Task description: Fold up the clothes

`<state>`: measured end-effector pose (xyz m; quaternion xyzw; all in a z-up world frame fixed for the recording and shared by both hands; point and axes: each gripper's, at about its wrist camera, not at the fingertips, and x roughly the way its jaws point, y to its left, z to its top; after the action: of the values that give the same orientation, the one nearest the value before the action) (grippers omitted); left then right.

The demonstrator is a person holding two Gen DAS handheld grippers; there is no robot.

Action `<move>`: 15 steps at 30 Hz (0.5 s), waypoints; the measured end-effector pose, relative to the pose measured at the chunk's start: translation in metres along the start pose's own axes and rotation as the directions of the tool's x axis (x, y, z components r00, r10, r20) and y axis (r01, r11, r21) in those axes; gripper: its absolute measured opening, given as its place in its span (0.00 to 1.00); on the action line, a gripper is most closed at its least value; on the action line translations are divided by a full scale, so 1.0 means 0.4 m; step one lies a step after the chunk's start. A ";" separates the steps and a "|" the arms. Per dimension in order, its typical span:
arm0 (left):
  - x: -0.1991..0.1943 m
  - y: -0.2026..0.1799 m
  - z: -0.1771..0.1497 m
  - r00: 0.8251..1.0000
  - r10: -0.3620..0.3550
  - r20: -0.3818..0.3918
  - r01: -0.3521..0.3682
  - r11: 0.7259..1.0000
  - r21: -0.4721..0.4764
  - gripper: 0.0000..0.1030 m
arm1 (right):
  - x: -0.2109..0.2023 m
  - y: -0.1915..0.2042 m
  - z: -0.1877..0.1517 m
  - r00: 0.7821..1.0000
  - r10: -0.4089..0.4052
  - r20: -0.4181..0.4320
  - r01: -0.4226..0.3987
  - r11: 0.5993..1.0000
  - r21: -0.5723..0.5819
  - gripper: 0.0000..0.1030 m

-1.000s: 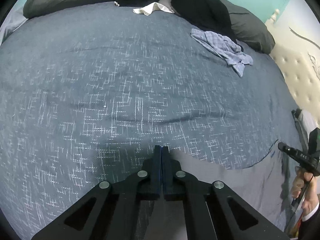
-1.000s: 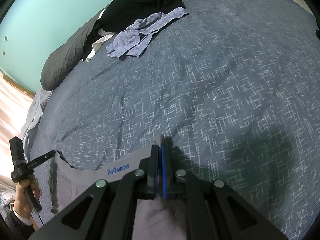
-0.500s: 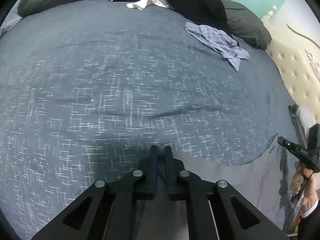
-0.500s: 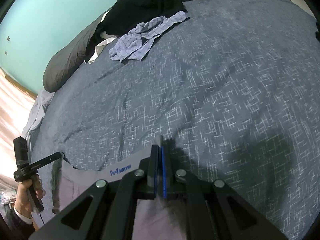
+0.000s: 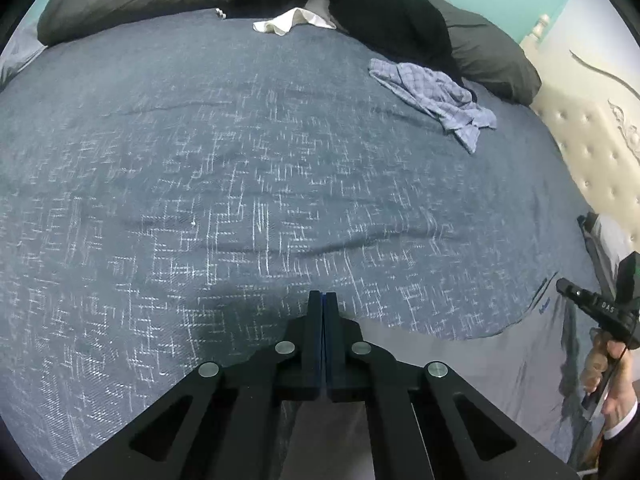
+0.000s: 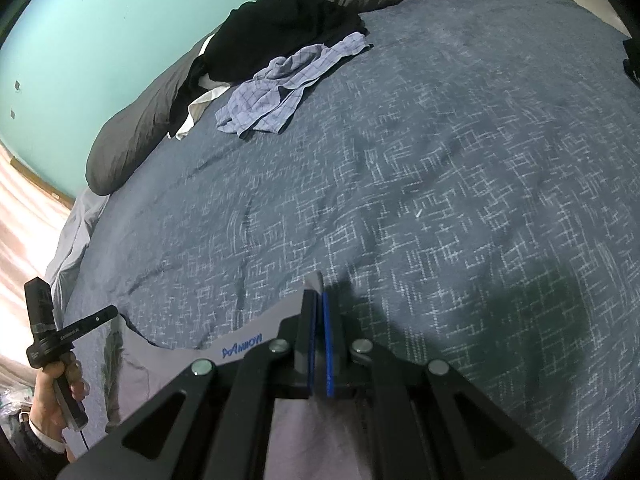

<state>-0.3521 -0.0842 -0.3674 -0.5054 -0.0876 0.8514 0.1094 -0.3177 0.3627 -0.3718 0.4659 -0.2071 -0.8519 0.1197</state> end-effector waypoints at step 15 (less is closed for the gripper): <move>0.027 -0.020 -0.016 0.999 -0.029 -0.043 0.031 0.999 0.035 0.25 | 0.005 -0.003 -0.005 1.000 0.009 -0.016 -0.009 1.000 -0.001 0.03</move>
<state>-0.3507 -0.0732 -0.3775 -0.5201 -0.0776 0.8401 0.1331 -0.3171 0.3626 -0.3747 0.4718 -0.2076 -0.8477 0.1256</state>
